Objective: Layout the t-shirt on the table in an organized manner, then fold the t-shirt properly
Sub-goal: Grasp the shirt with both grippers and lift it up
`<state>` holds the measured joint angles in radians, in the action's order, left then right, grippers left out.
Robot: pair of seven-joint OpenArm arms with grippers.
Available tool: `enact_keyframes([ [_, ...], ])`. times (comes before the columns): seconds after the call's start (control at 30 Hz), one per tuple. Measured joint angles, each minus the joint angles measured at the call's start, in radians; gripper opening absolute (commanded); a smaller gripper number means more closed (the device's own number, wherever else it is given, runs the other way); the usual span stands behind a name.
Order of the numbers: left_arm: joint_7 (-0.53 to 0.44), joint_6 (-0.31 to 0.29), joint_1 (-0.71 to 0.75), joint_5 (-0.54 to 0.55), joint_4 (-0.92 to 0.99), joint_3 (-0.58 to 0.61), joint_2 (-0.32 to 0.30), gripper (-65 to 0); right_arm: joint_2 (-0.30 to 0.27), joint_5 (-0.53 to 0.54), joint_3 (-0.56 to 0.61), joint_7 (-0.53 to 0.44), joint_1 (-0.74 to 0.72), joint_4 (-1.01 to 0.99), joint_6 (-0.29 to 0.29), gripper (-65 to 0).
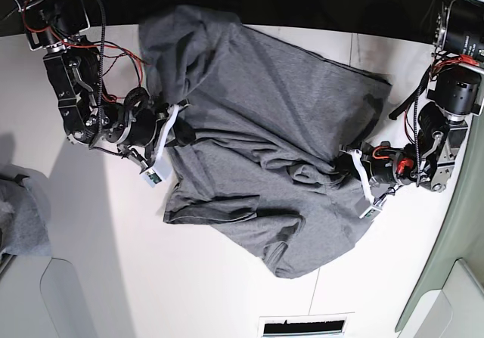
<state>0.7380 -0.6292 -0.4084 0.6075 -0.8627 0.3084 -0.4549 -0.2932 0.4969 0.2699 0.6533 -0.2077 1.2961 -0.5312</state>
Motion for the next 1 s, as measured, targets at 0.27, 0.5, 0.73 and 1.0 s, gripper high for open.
enact_keyframes([
  [0.27, 0.156, -0.056, 0.009, 0.243, -0.085, 0.004, -0.006, -50.7, 0.037, -0.059, -0.064, -0.011, -0.081, 0.037, 0.007, -65.0],
  [0.5, 0.169, -0.057, 0.035, 0.282, -0.146, 0.004, -0.029, -50.7, 0.115, -0.185, -0.068, -0.106, -0.231, -0.081, 0.048, -39.0],
  [0.73, 0.171, -0.057, 0.093, 0.284, -0.15, 0.004, -0.029, -49.8, 0.186, -0.354, -0.07, -0.285, -0.396, -0.415, 0.105, -36.6],
  [1.0, 0.164, -0.064, 0.145, 0.325, -0.152, 0.003, -0.03, -37.8, 0.229, -0.476, -0.034, -0.517, -0.441, -0.732, 0.011, -38.9],
])
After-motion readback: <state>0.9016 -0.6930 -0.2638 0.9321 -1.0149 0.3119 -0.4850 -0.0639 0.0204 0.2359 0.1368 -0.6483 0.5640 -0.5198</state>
